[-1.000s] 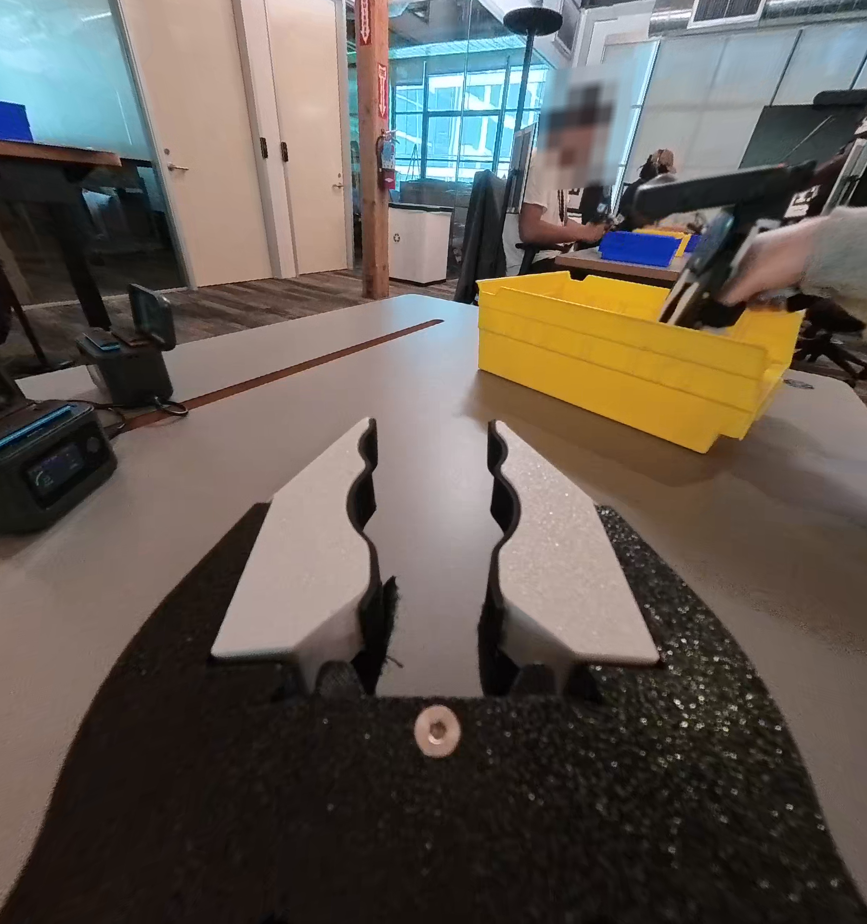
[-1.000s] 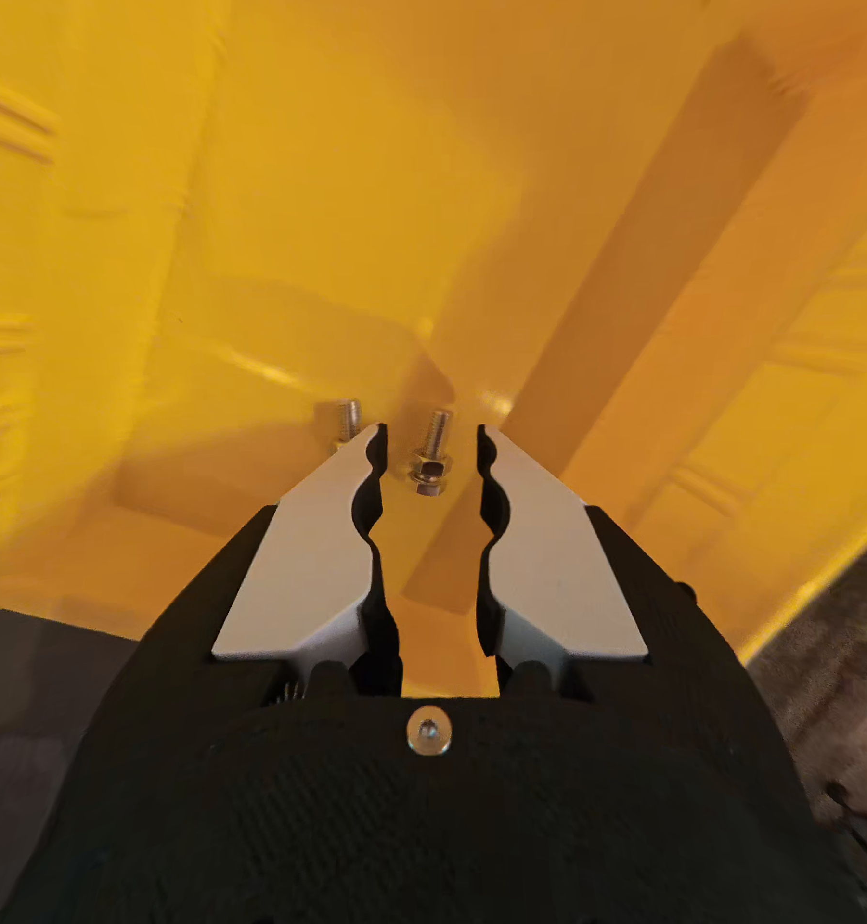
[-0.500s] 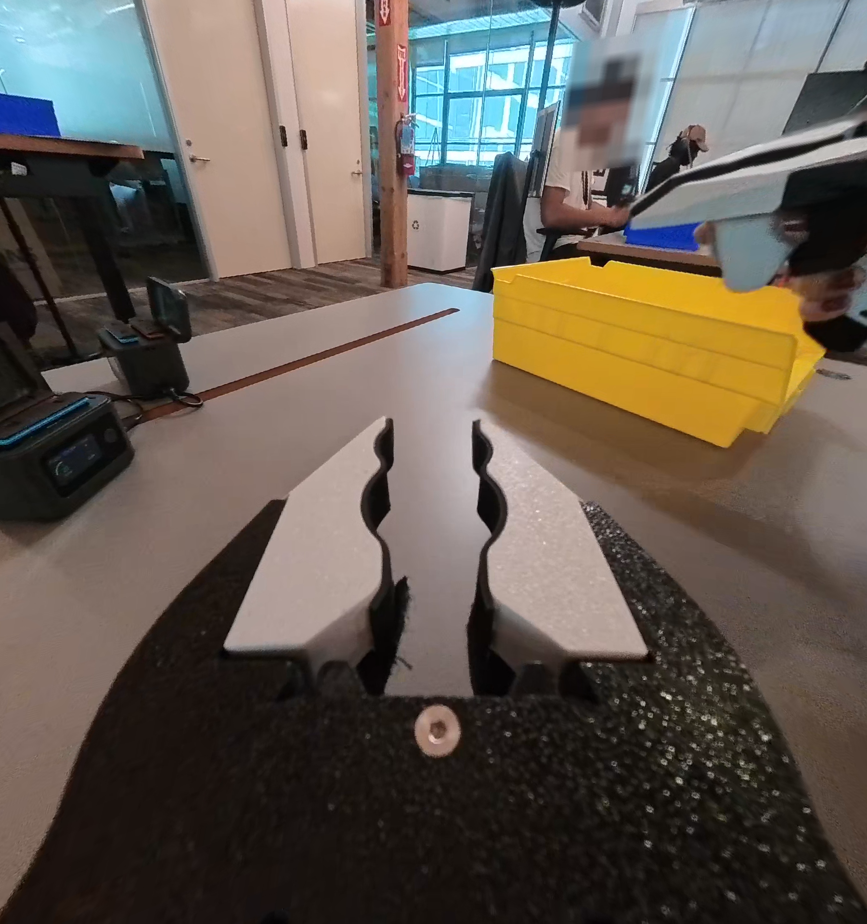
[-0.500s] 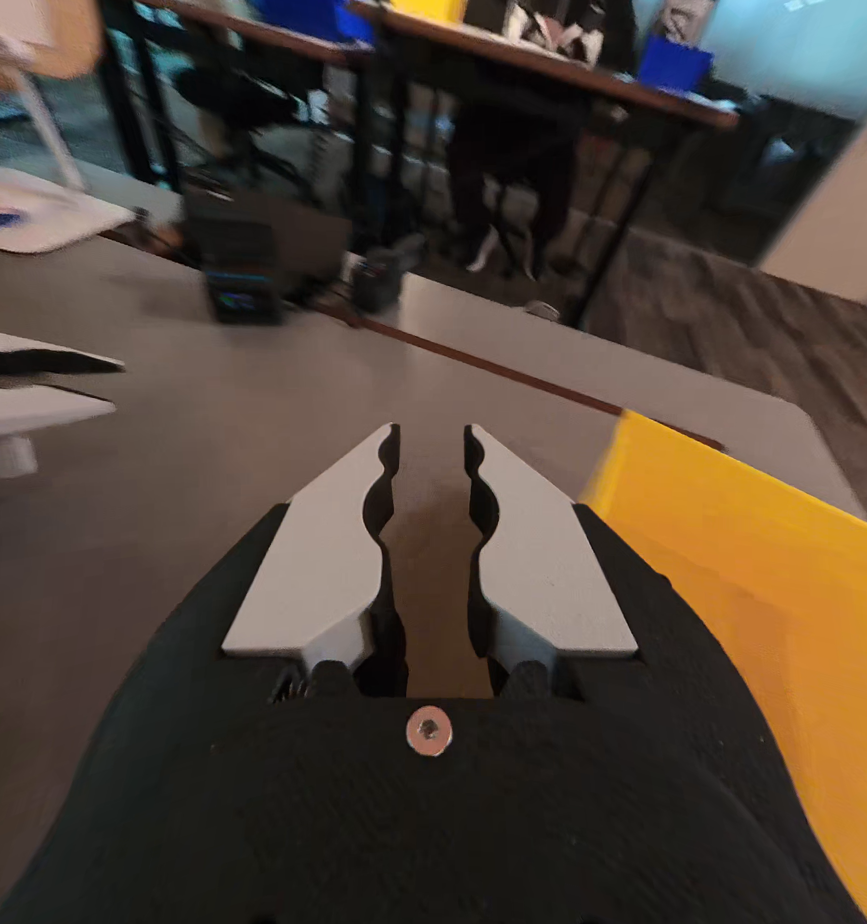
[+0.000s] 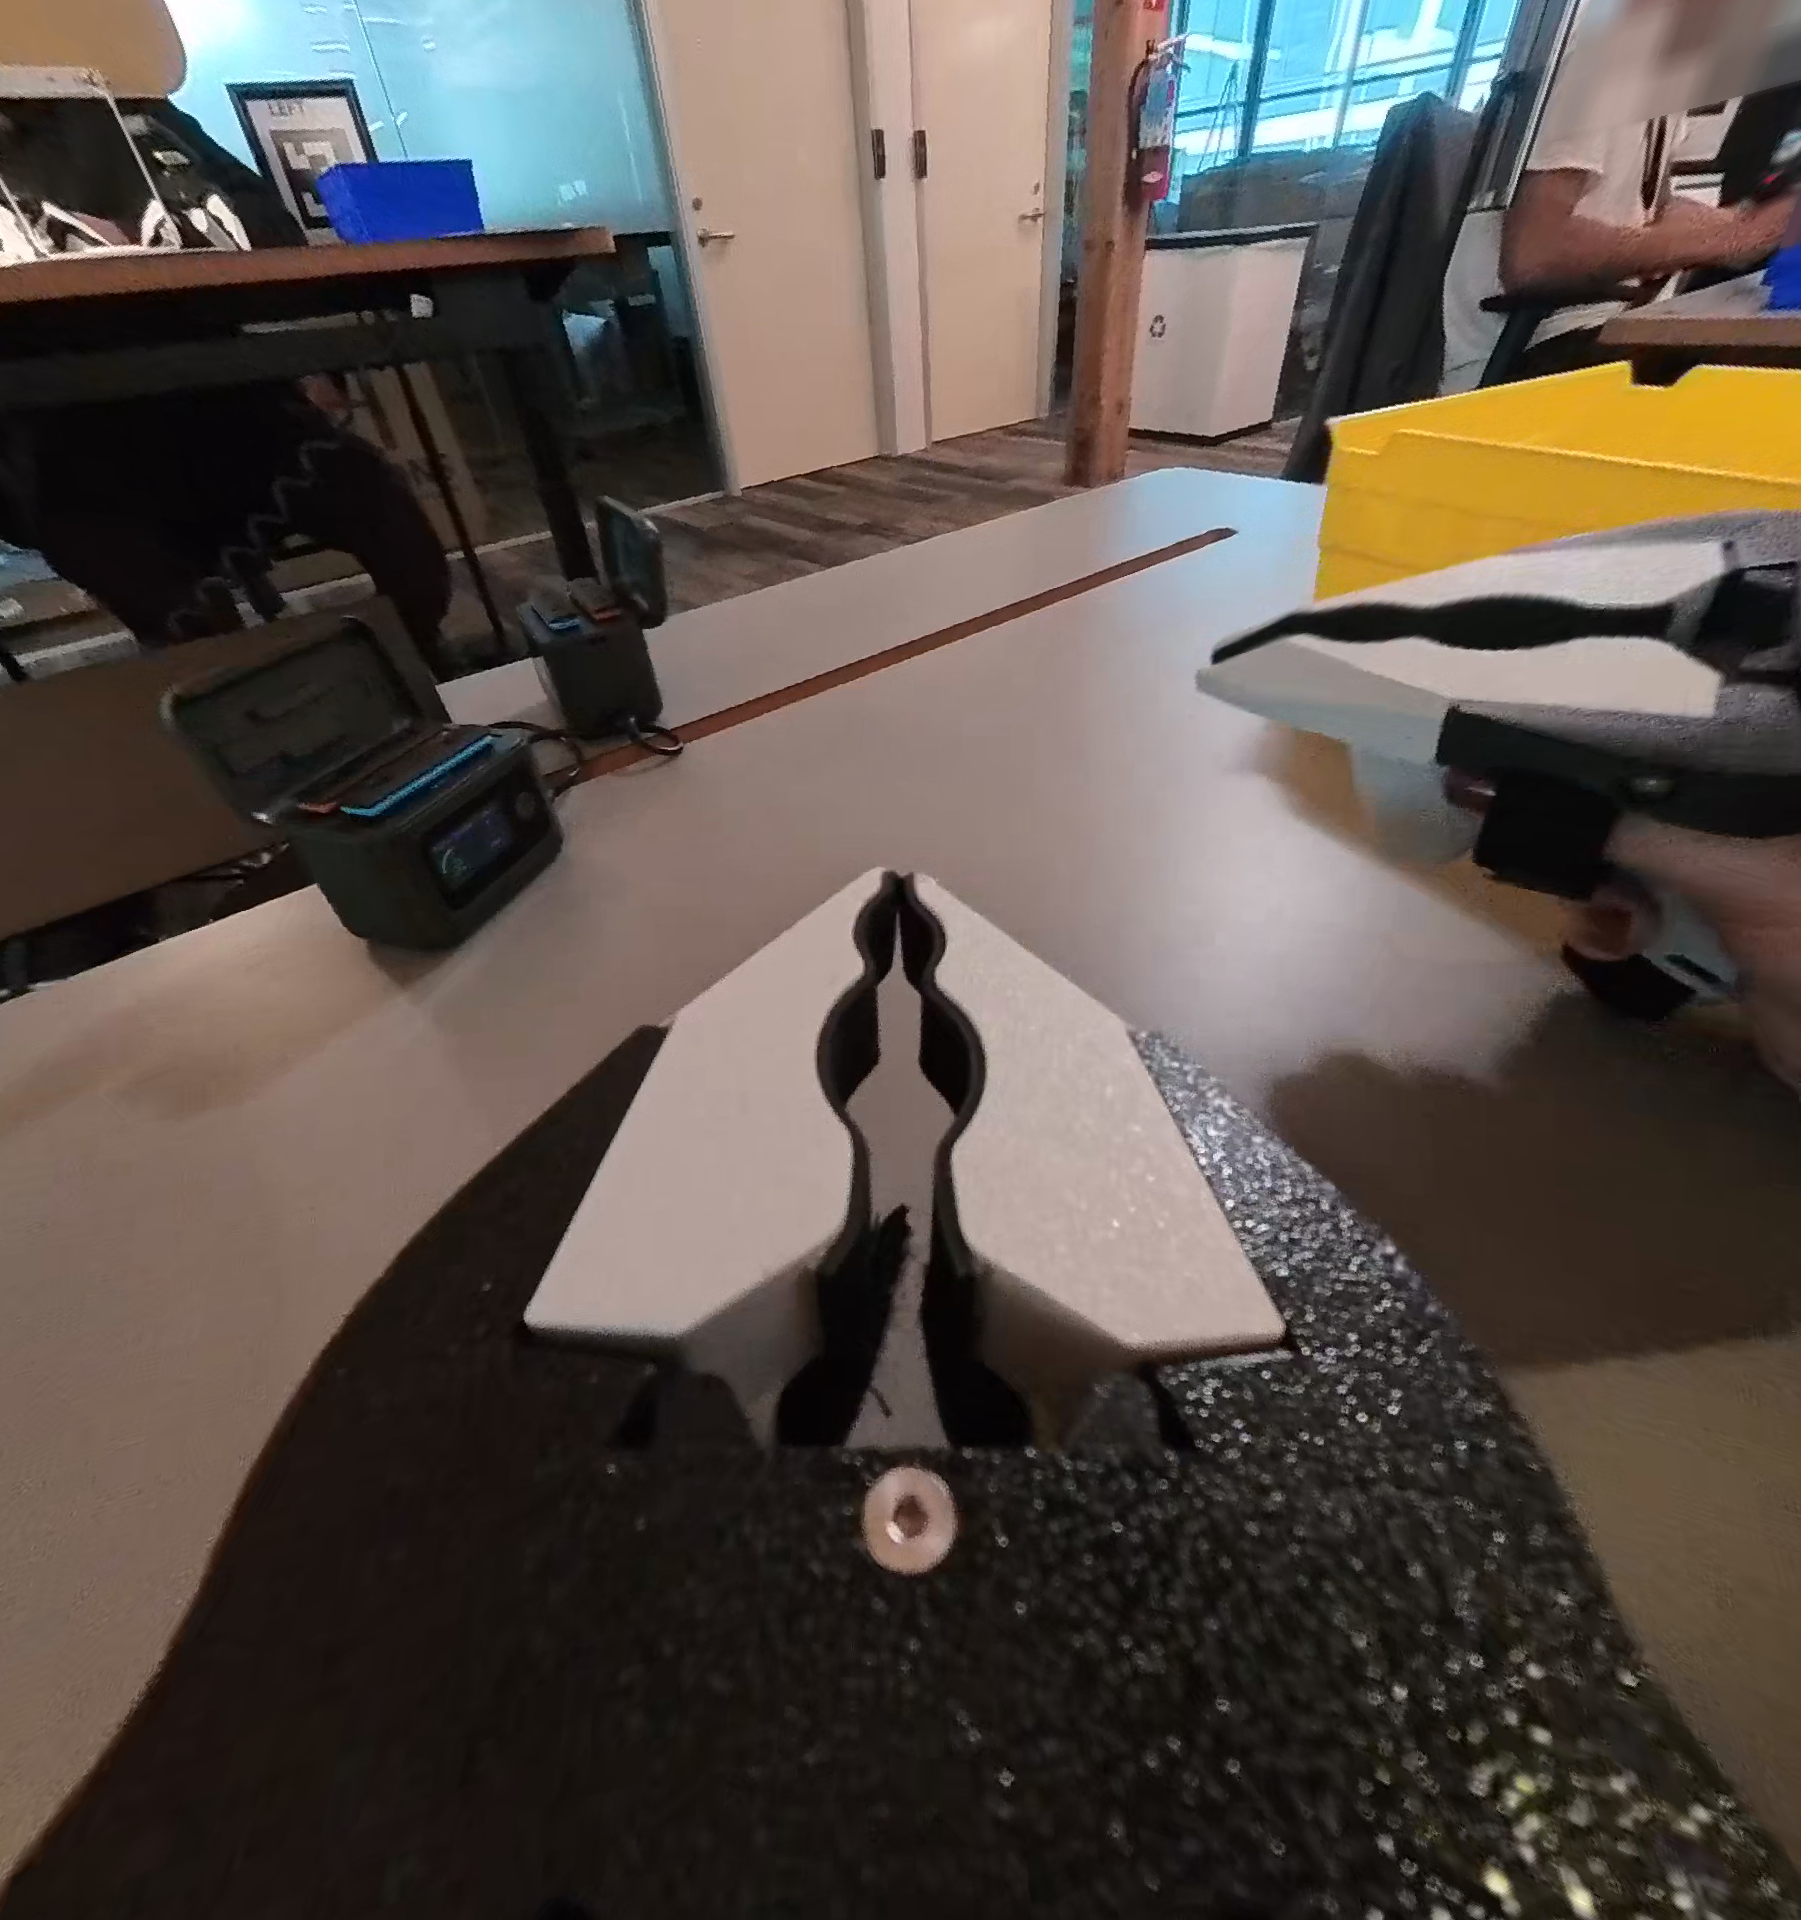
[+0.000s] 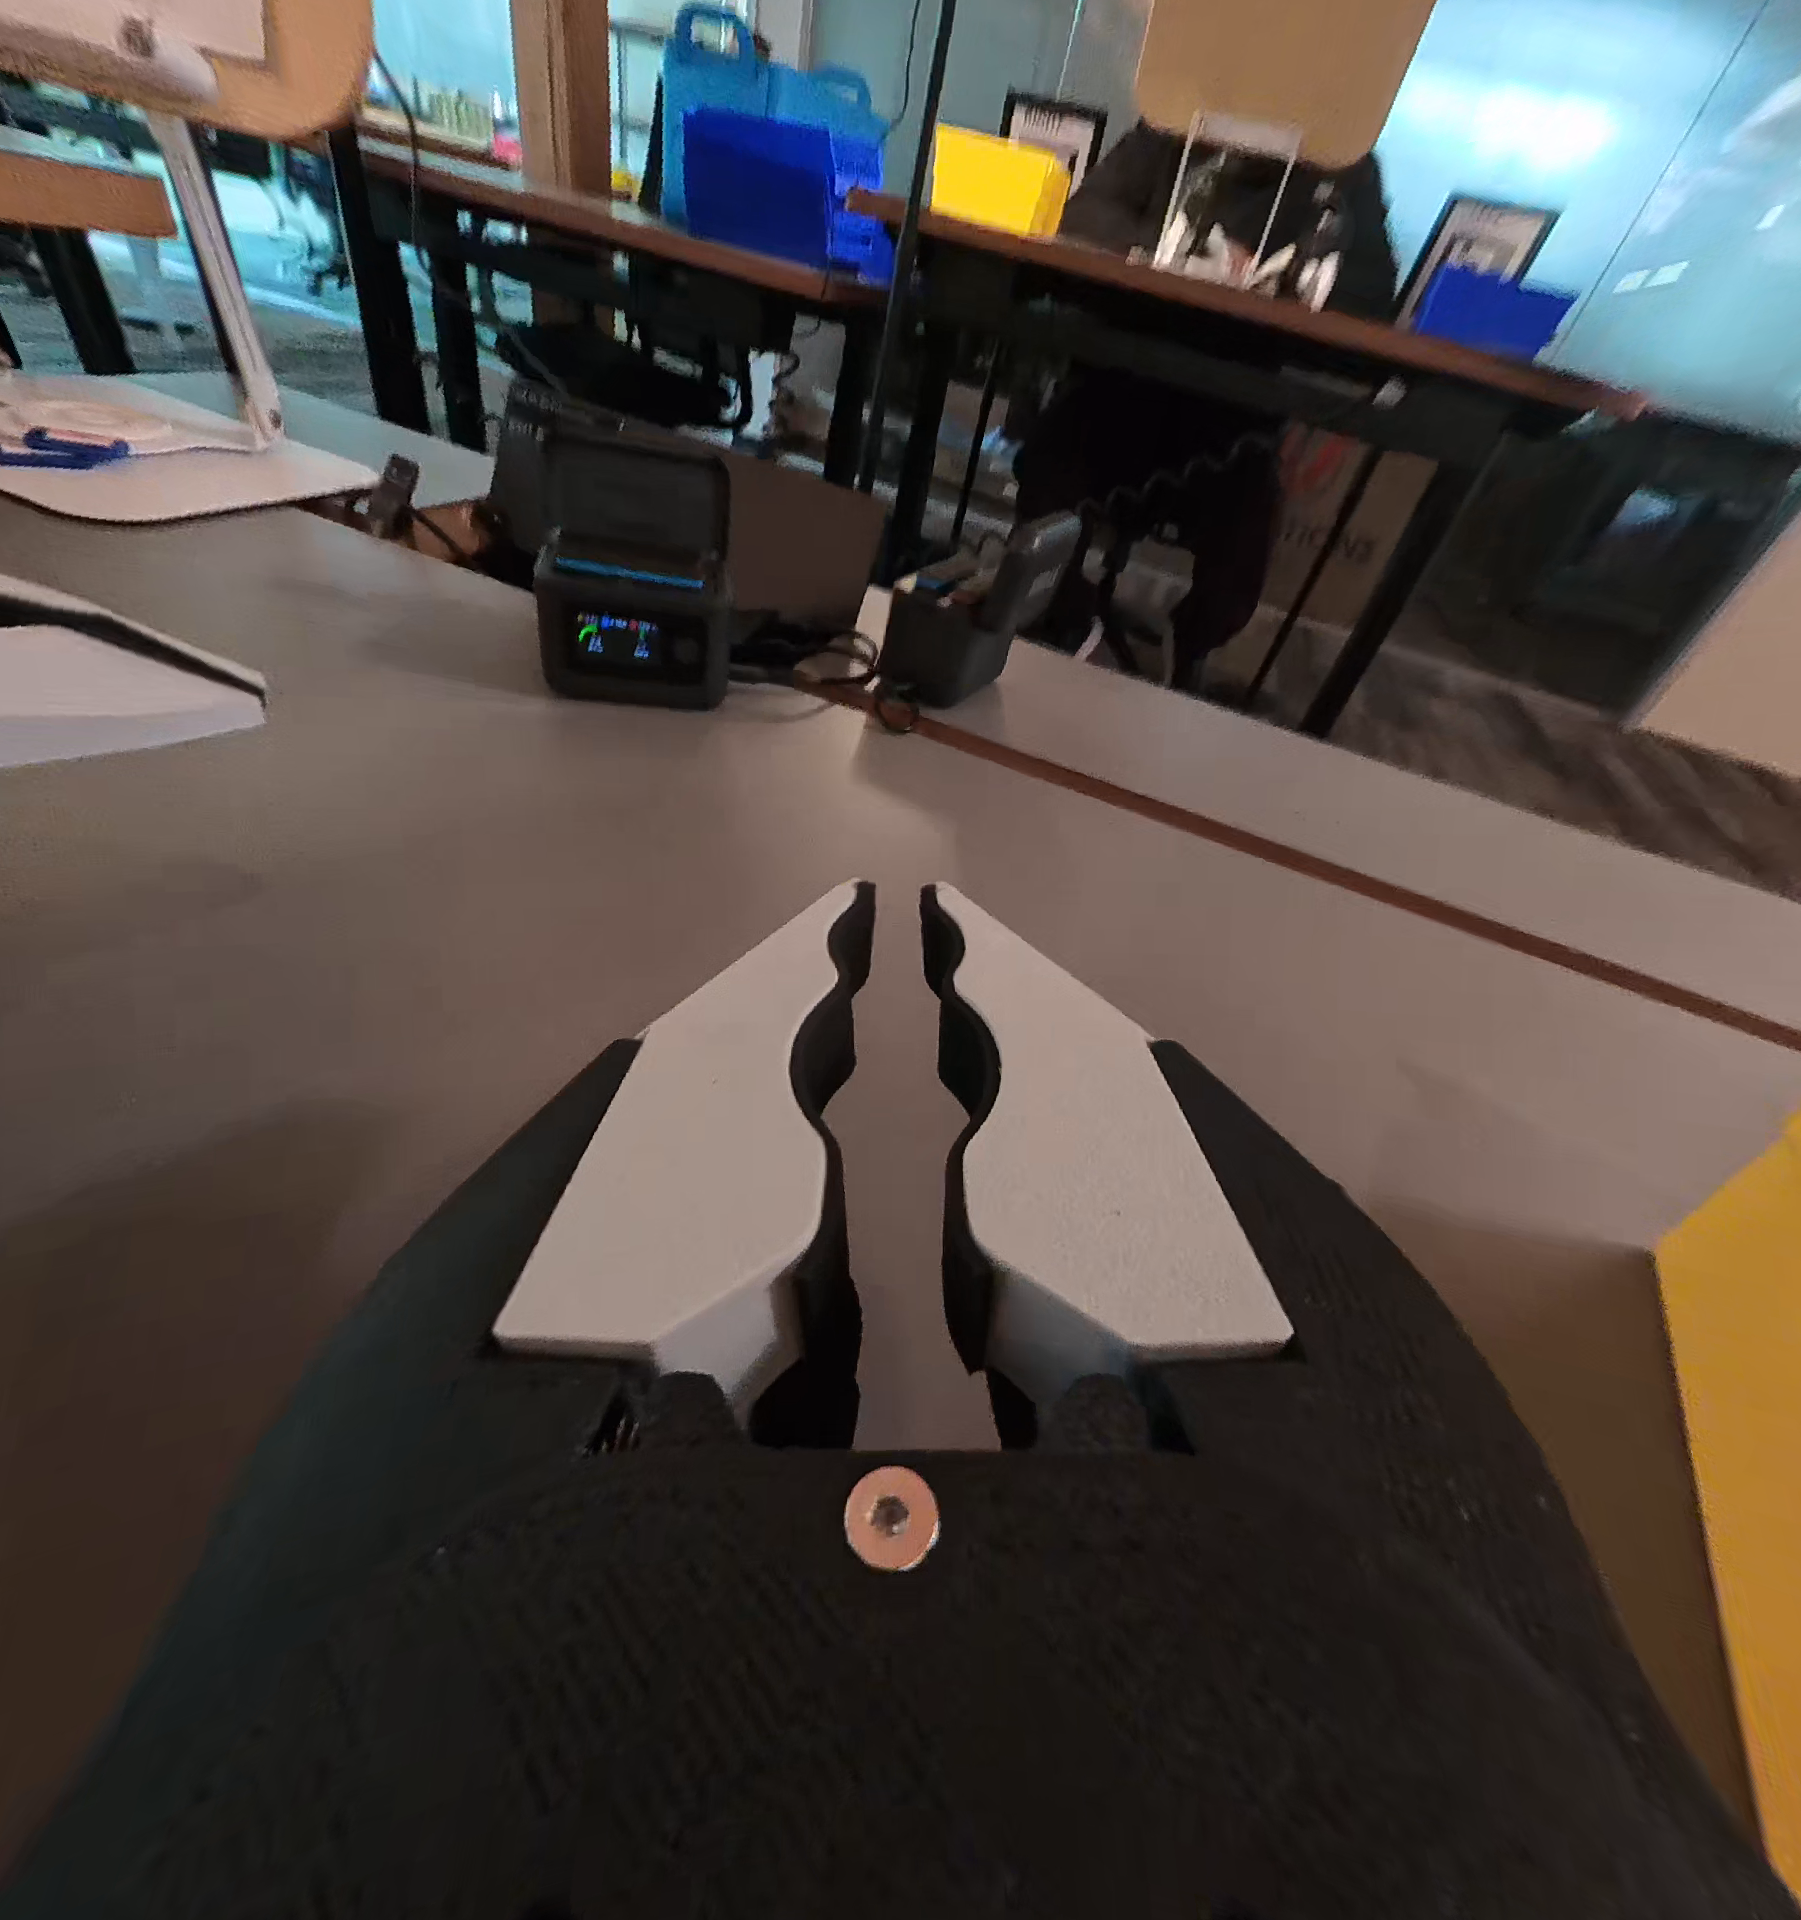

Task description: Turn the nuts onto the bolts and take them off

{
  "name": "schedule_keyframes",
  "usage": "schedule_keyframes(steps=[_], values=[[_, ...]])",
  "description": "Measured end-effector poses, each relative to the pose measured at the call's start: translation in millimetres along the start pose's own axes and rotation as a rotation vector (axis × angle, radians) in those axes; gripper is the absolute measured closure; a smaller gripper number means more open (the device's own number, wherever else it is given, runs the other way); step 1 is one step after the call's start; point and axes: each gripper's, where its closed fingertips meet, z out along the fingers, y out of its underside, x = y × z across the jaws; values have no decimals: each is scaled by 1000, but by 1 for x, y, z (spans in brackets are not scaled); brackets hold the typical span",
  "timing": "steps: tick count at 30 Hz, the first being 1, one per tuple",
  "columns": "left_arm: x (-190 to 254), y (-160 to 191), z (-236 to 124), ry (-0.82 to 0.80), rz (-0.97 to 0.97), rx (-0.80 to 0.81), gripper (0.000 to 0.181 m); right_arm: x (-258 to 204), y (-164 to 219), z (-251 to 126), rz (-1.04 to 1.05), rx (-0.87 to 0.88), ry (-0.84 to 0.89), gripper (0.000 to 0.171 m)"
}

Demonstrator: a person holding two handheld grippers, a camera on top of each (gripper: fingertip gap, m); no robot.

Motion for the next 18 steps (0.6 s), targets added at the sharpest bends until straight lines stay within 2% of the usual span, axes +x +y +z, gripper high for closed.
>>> schedule_keyframes(steps=[4,8,13,15,18], values=[[1,-1,0,-43,99,13,181,-3,-12,-6,-111,94,44,168],[6,-6,-3,-44,158,52,181,-20,-20,-11,-233,175,18,171],[2,-20,-15,-73,178,141,181,-22,-25,-15,-239,221,11,171],[-2,-32,-26,-120,200,207,181,-23,-26,-16,-243,234,1,171],[-2,-68,-61,-208,294,428,181,-26,-28,-17,-244,253,-14,171]])
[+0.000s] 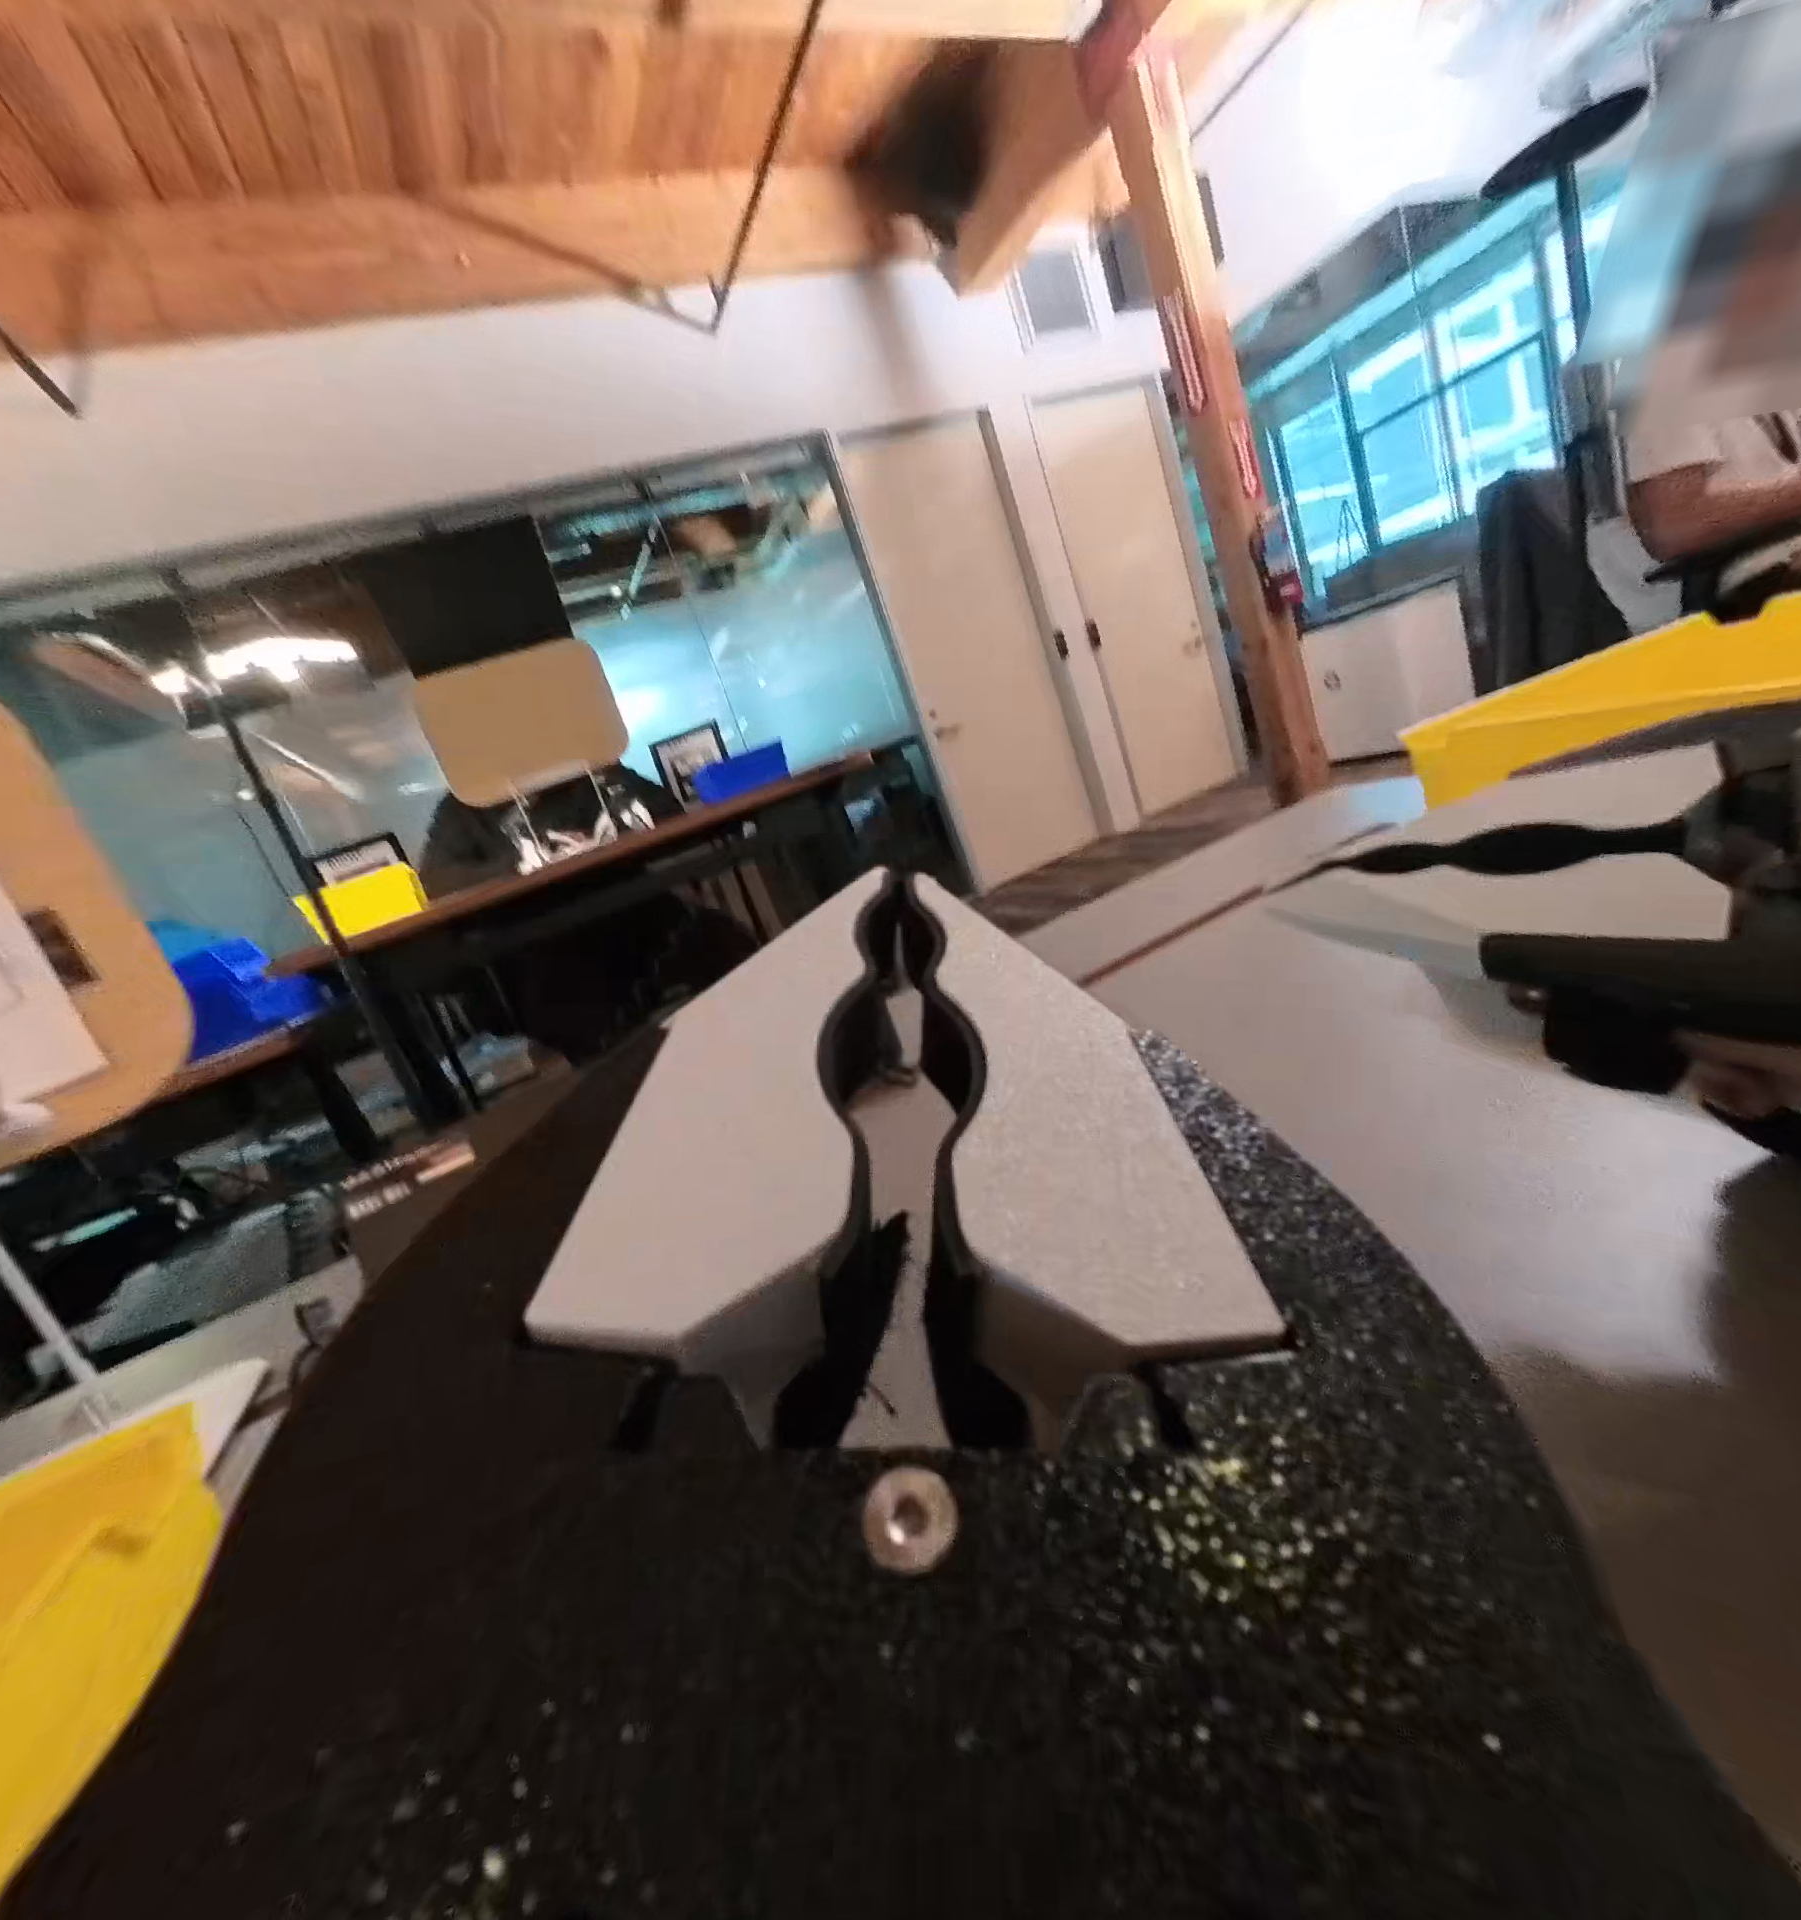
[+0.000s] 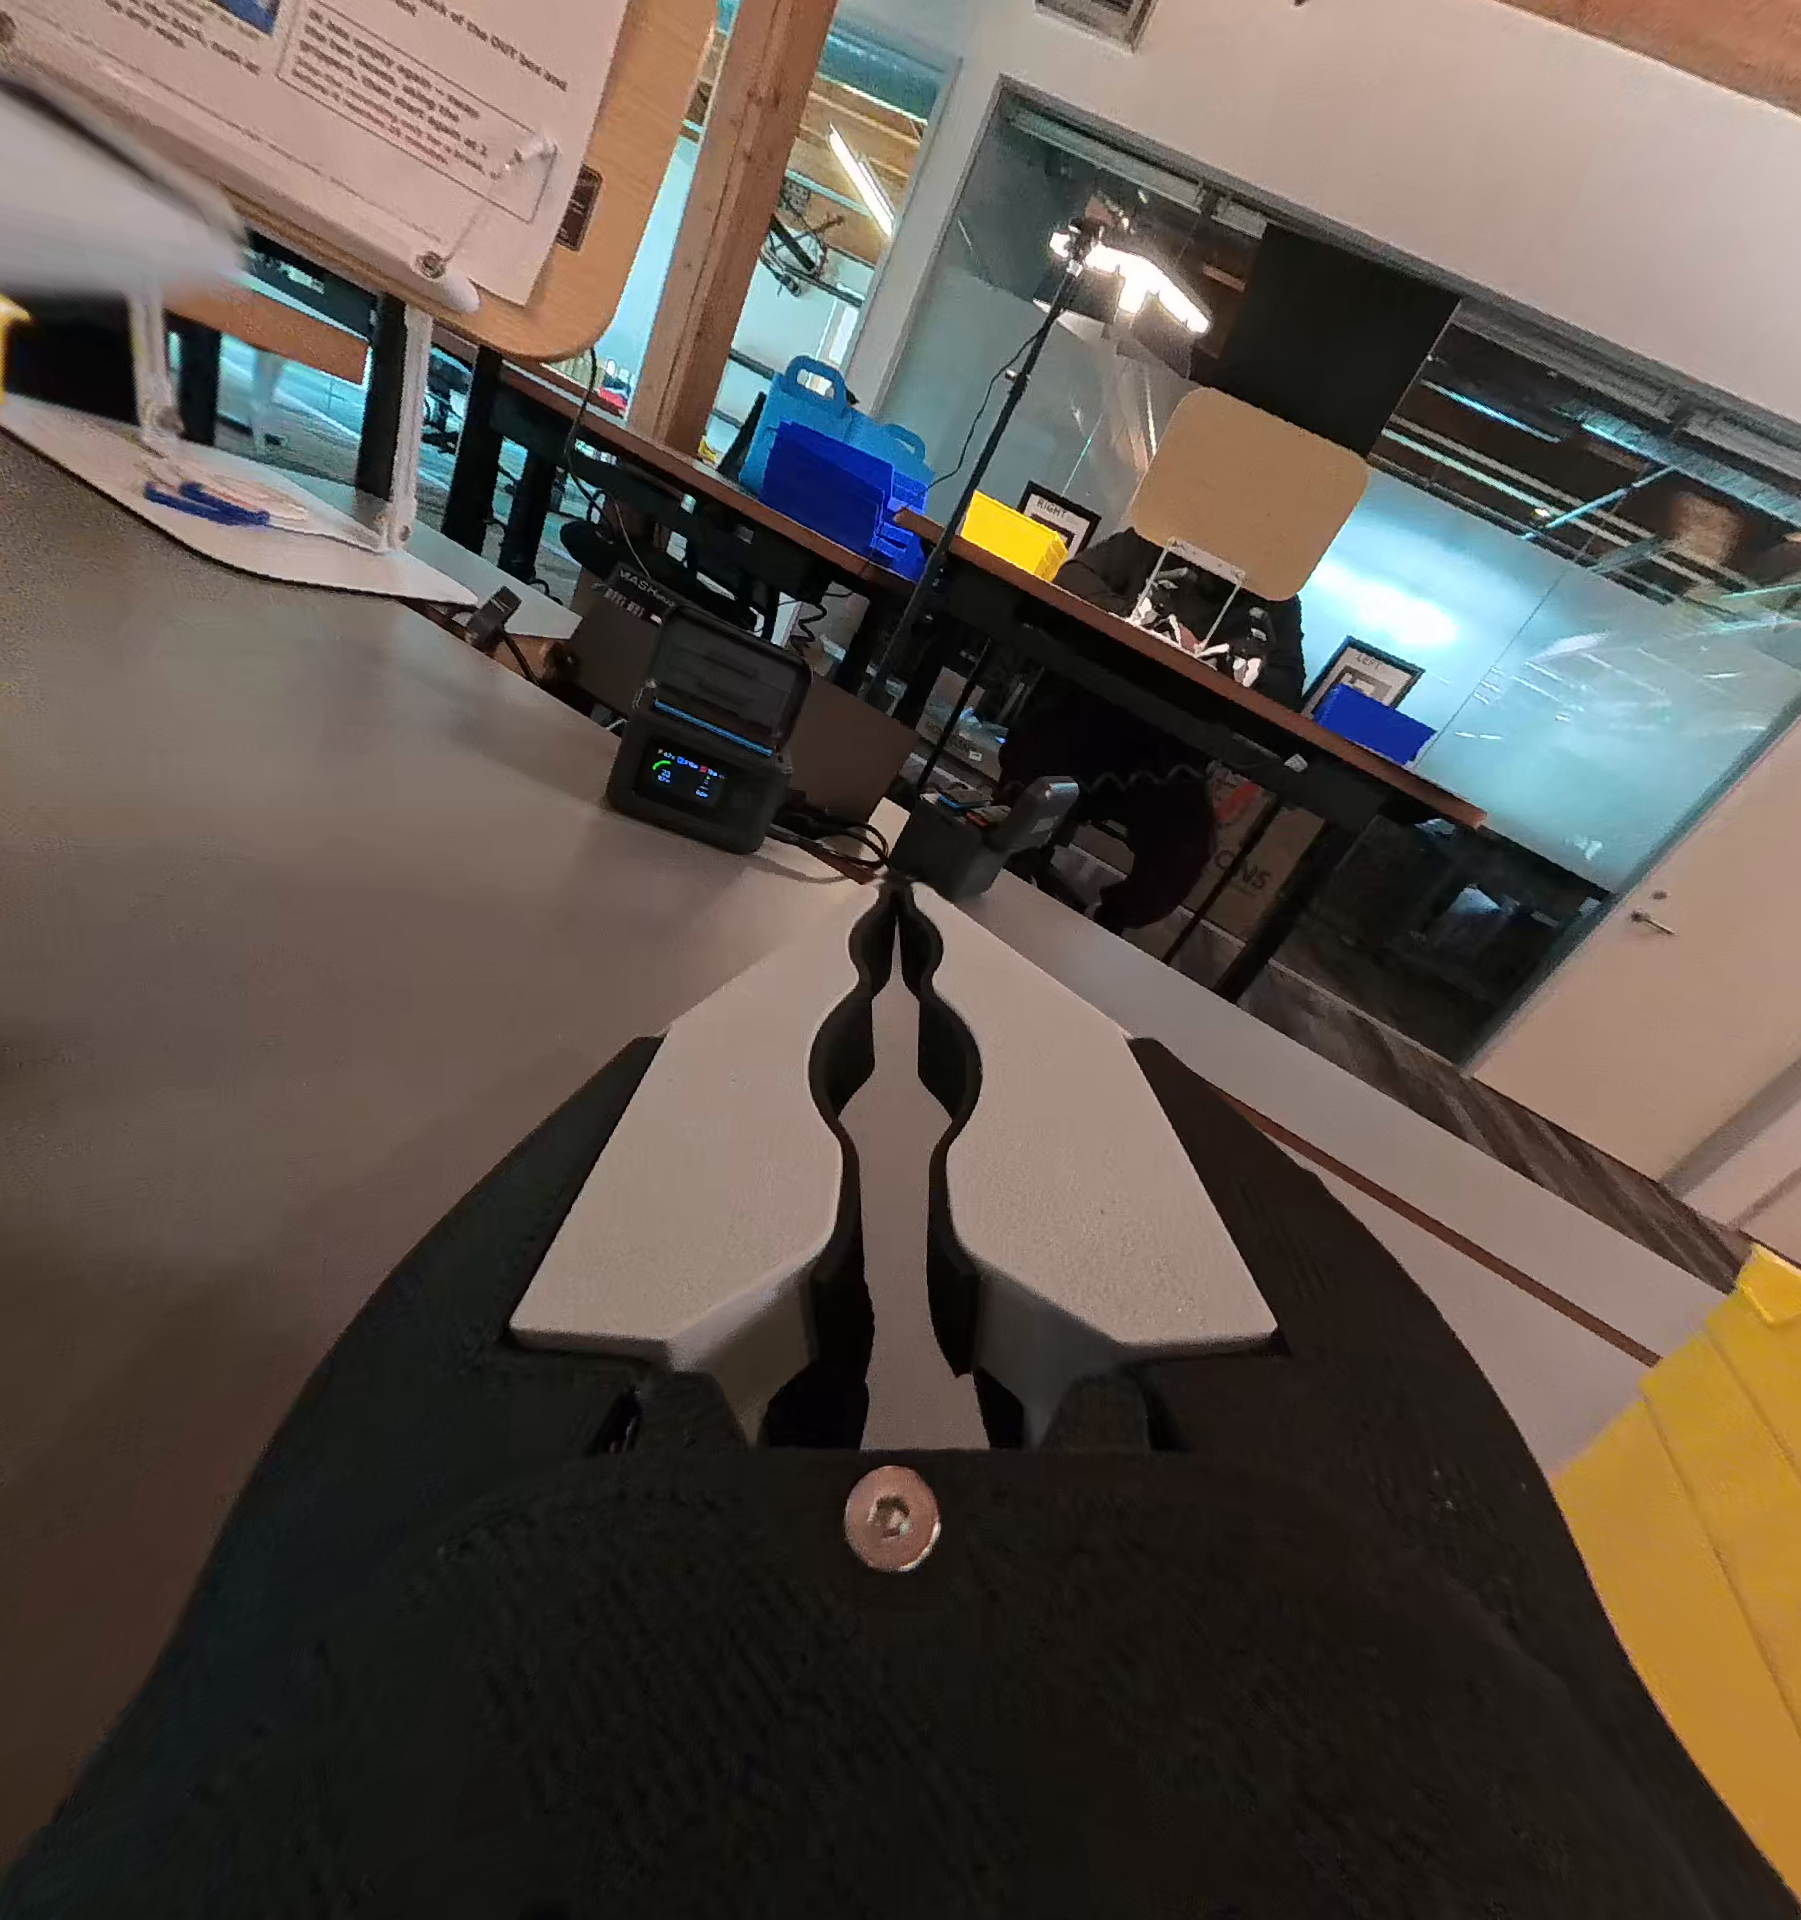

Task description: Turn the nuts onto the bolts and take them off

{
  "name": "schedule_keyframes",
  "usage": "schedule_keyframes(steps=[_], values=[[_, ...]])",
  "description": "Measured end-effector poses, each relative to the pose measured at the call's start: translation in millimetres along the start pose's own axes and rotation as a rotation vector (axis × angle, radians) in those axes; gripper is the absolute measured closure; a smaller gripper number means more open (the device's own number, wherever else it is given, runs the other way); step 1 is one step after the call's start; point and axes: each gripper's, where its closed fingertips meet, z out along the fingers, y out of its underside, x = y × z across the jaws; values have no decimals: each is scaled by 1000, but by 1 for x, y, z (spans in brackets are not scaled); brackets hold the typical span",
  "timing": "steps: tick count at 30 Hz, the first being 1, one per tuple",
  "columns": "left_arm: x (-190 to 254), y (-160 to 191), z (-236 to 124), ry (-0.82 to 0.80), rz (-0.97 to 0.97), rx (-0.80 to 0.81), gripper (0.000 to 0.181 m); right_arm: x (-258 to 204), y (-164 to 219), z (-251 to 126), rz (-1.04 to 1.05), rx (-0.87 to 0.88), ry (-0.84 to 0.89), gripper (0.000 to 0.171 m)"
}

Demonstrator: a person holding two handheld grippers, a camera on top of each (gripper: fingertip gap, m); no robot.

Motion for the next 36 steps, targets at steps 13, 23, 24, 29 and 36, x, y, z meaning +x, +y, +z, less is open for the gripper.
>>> schedule_keyframes(steps=[13,23,24,29,36], values=[[-113,-120,-105,-301,-13,7,163,6,-5,-3,68,42,1,171],[-197,-49,-129,-184,-56,-518,156,7,-5,-3,82,44,6,171],[-199,-37,-128,-142,-87,-578,157,8,-4,-3,80,43,7,171],[-193,20,-126,49,-192,-901,153,8,-3,-1,78,38,9,171],[-164,75,-138,374,-189,-1238,164,6,-3,1,70,35,1,171]])
